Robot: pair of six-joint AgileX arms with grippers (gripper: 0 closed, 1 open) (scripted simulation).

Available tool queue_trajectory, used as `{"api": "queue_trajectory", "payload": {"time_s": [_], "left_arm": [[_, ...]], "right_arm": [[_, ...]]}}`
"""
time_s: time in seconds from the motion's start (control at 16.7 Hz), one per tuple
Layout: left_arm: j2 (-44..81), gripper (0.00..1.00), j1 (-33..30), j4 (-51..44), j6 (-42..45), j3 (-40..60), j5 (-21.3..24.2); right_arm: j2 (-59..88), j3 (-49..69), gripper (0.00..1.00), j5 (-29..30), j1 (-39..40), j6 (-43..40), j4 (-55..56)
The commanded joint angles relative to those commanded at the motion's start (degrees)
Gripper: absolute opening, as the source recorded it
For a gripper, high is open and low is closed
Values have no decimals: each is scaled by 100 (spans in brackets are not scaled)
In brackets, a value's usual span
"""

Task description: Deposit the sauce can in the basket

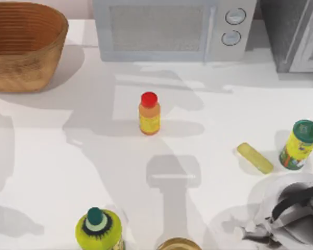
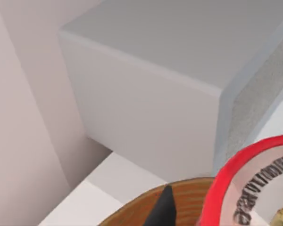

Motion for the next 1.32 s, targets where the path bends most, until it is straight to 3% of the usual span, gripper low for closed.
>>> {"api": "queue_trajectory", "payload": {"time_s": [0.24,0.54,1.32], "left_arm": [[180,0,373,-517,-304,527,-211],[164,0,344,-479,-304,500,-213],[503,0,-177,983,-1016,-52,-585]], "right_arm": [[0,0,100,0,0,0,0],[0,0,100,0,0,0,0],[0,0,100,0,0,0,0]]}}
